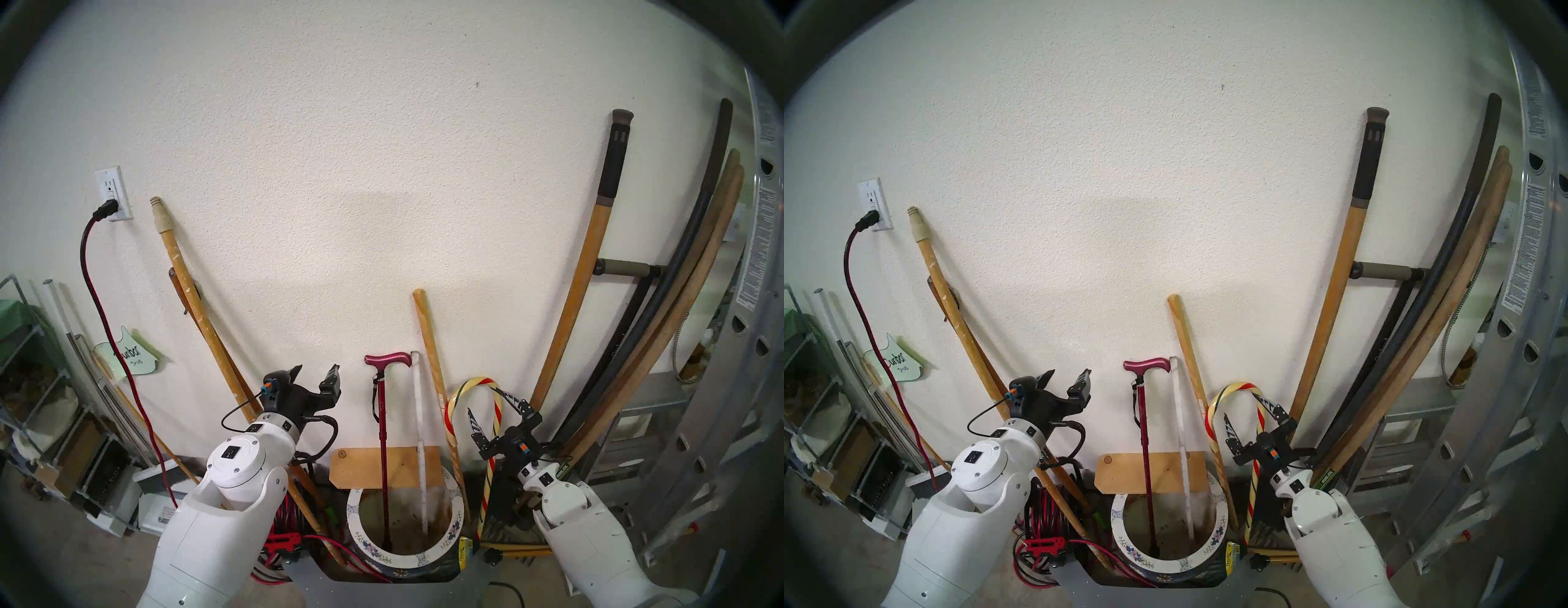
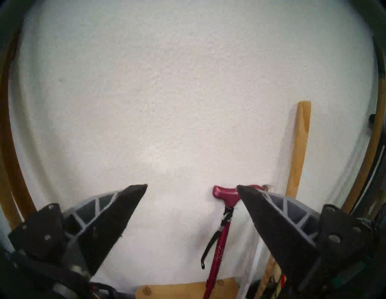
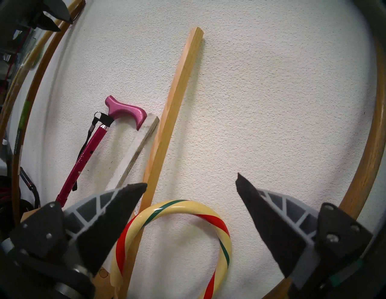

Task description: Take wooden sticks or brooms out of the pot

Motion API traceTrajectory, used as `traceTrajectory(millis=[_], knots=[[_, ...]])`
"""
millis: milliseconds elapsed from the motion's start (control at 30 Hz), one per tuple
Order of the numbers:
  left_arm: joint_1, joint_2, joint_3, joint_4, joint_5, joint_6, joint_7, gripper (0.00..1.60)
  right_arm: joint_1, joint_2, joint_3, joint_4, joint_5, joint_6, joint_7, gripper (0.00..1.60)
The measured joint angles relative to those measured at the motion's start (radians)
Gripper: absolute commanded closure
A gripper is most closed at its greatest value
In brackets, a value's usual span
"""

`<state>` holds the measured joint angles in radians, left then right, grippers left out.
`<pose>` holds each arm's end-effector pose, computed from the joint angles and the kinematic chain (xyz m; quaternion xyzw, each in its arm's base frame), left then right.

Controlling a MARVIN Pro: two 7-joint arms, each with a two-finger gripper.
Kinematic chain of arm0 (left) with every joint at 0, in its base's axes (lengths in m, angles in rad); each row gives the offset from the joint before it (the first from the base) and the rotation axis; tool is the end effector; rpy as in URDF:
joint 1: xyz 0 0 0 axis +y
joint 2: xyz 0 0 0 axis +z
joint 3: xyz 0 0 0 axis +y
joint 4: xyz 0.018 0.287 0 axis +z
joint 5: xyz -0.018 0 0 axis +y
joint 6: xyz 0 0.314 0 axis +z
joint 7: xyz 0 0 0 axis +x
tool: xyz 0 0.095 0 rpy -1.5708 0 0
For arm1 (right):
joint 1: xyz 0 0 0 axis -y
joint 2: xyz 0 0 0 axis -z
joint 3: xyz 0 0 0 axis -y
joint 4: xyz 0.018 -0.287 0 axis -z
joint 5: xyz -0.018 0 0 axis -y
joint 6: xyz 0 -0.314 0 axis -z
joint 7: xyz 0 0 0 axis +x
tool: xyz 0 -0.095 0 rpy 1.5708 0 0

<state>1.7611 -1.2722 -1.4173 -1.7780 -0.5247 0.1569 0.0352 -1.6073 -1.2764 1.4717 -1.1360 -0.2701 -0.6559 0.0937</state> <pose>0.3642 0.0029 -0.3196 0.7719 0.0197 0.6176 0.1496 0.3658 -0.0622 -0.4325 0.6226 0.3085 0.7175 0.0494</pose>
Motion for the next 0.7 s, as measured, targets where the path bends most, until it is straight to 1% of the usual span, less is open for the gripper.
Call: traceTrajectory(millis=[133, 300, 433, 567, 700], knots=[[-0.041, 0.005, 0.019, 0.056, -0.019, 0.048, -0.028, 0.00, 0.000, 0.000, -0.001, 0.000, 0.000, 0.000, 0.000, 0.00], [-0.088, -0.001, 0.059, 0.130, -0.020, 0.058, -0.057, 0.00, 0.001, 0.000, -0.001, 0.000, 0.000, 0.000, -0.001, 0.00], [-0.125, -0.010, 0.095, 0.203, -0.015, 0.031, -0.096, 0.00, 0.001, 0.000, -0.002, 0.000, 0.001, 0.000, -0.001, 0.00], [-0.159, -0.016, 0.129, 0.275, 0.011, -0.009, -0.128, 0.00, 0.001, 0.000, -0.002, 0.000, 0.001, 0.000, -0.001, 0.00], [-0.190, -0.028, 0.145, 0.360, 0.036, -0.084, -0.155, 0.00, 0.001, 0.000, -0.002, 0.000, 0.001, -0.001, -0.002, 0.00]])
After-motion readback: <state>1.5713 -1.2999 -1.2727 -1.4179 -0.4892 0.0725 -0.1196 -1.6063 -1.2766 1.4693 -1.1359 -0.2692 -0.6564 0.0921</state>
